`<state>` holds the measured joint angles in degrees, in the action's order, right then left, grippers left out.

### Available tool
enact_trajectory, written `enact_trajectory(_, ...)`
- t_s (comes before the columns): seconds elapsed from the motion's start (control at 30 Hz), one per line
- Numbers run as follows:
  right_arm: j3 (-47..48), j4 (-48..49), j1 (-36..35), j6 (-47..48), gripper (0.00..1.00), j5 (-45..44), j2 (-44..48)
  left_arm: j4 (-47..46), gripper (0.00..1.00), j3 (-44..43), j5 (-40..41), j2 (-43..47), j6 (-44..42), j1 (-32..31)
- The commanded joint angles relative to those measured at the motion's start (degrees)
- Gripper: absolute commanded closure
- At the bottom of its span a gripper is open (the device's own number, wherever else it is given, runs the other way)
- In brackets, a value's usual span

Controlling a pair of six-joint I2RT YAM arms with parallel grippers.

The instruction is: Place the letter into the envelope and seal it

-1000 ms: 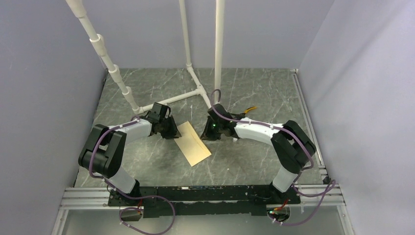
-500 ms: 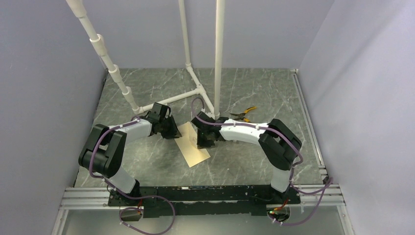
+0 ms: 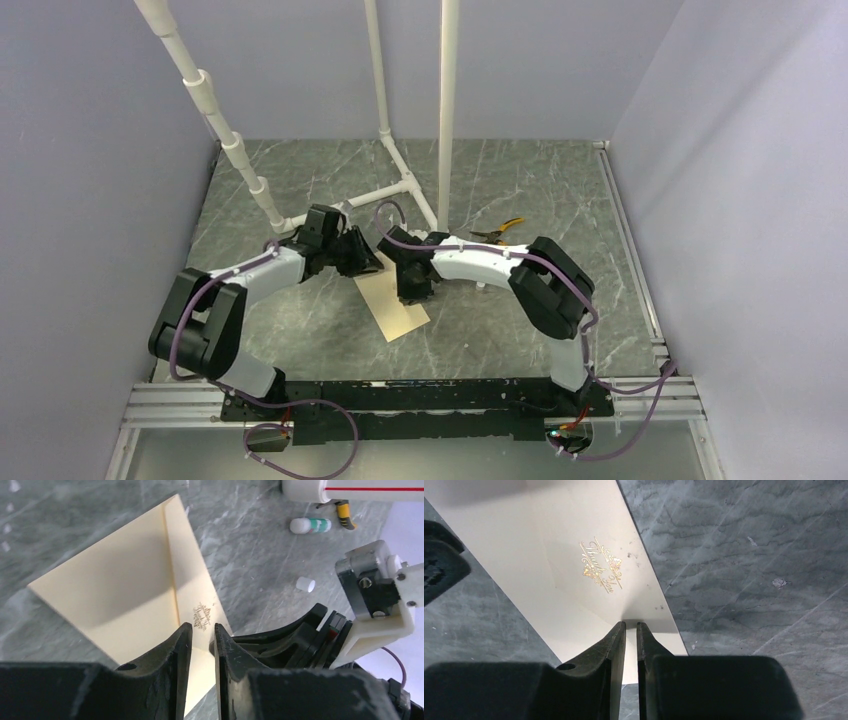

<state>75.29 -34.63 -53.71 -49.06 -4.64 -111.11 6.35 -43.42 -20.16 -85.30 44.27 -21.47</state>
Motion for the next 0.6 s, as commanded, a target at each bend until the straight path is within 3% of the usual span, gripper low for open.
enact_trajectory(0.0, 2.58, -2.79, -0.08, 0.81, 0.82, -1.14, -0.86, -9.16, 0.72, 0.57, -6.53, -3.96, 2.99, -0.23)
enact_trajectory(0.27, 0.40, -0.48, -0.16, -0.01, 0.86, 0.14, -0.09, -17.67, 0.73, 3.07, -9.79, -11.66, 5.29, -0.32)
enact_trajectory(0.57, -0.42, 1.15, -0.32, 1.13, 0.88, -0.32, 1.17, -10.03, 0.76, 3.20, -3.35, -11.77, 2.35, -0.49)
